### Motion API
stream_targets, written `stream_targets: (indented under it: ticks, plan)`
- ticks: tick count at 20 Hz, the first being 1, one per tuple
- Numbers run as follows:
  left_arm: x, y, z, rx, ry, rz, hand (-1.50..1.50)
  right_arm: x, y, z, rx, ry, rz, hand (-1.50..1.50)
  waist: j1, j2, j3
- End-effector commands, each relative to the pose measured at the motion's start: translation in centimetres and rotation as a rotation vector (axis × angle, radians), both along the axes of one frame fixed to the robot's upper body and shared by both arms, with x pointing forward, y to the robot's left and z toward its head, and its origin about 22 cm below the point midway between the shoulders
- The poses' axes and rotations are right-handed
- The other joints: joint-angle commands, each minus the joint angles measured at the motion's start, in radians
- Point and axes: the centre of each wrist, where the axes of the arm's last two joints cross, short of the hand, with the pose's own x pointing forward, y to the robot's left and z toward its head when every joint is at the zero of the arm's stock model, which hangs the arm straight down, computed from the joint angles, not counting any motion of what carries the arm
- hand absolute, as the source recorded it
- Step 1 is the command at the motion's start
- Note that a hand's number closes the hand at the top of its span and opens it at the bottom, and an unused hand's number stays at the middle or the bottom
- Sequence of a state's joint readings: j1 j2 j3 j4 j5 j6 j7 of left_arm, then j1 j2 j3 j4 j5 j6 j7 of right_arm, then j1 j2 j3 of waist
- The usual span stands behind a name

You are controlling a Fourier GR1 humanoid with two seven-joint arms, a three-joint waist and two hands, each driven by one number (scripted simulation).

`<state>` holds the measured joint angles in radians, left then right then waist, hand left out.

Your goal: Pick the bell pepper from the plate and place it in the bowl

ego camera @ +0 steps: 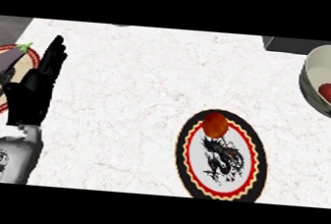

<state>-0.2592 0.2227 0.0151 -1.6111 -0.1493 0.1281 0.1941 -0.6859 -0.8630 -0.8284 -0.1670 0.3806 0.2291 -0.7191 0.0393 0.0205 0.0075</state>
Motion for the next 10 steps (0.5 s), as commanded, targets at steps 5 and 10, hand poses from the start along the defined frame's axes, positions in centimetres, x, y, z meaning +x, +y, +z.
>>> stream_targets:
  ticks: [5,10]
  plan:
    - [0.2,0.1,-1.0,0.001,0.002,0.012,0.00,-5.0,-2.7,-1.6,0.046,-0.002,0.139,-1.50,-0.016,-0.004,-0.001]
    - [-1.2,1.0,-2.4,0.000,0.012,0.002,0.00,-6.9,-4.0,-1.1,0.024,-0.026,0.140,-1.50,-0.015,-0.008,-0.002]
